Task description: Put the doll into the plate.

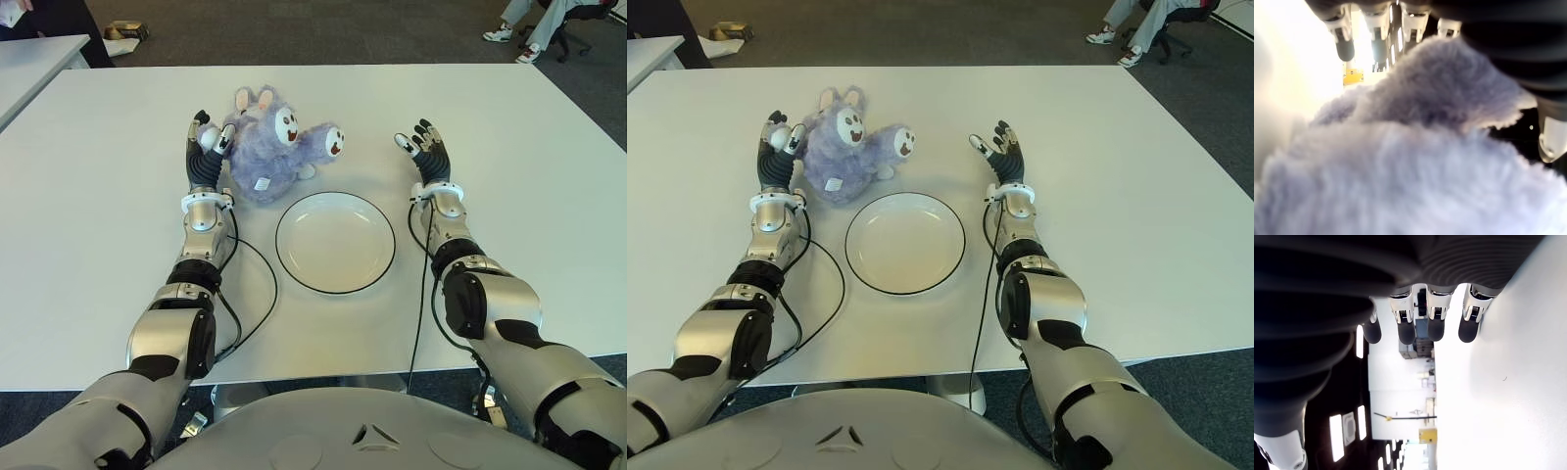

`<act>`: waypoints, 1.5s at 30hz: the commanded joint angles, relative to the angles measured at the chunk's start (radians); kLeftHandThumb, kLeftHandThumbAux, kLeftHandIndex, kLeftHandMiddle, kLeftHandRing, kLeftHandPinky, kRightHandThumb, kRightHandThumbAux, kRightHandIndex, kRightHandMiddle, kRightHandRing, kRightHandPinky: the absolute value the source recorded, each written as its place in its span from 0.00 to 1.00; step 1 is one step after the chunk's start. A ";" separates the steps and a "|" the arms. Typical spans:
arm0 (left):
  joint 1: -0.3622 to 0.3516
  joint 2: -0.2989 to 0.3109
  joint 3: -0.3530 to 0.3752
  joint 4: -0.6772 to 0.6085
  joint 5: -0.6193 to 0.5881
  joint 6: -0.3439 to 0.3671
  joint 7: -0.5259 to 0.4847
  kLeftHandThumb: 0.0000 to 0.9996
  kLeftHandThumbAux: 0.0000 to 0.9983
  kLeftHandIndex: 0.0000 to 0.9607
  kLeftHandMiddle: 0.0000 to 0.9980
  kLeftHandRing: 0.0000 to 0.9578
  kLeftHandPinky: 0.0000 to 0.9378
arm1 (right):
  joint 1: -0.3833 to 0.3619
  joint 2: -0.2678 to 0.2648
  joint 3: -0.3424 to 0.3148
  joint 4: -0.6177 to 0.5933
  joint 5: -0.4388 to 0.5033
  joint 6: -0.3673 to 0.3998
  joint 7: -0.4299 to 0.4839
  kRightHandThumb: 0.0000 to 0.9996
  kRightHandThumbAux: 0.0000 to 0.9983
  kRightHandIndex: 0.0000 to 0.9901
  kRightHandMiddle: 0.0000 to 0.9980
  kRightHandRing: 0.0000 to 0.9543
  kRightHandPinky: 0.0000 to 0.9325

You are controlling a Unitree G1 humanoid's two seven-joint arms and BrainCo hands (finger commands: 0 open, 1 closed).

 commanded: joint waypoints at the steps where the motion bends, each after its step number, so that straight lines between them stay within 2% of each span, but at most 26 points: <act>1: 0.122 -0.036 -0.015 0.085 0.013 0.005 -0.012 0.00 0.47 0.00 0.08 0.07 0.02 | 0.088 0.030 -0.007 0.051 0.012 0.052 0.005 0.08 0.65 0.02 0.03 0.03 0.03; 12: 0.125 -0.038 -0.023 0.084 0.021 0.000 -0.009 0.00 0.46 0.00 0.09 0.06 0.00 | 0.091 0.026 -0.007 0.050 0.008 0.048 0.010 0.08 0.65 0.02 0.03 0.03 0.03; 38: 0.129 -0.051 -0.027 0.076 0.026 0.010 0.014 0.00 0.49 0.00 0.10 0.08 0.05 | 0.092 0.018 -0.008 0.051 0.009 0.049 0.019 0.08 0.64 0.02 0.04 0.04 0.04; 45: 0.125 -0.053 -0.024 0.080 0.023 0.012 0.011 0.00 0.49 0.00 0.09 0.07 0.03 | 0.090 0.018 -0.008 0.052 0.006 0.050 0.017 0.08 0.65 0.03 0.04 0.04 0.04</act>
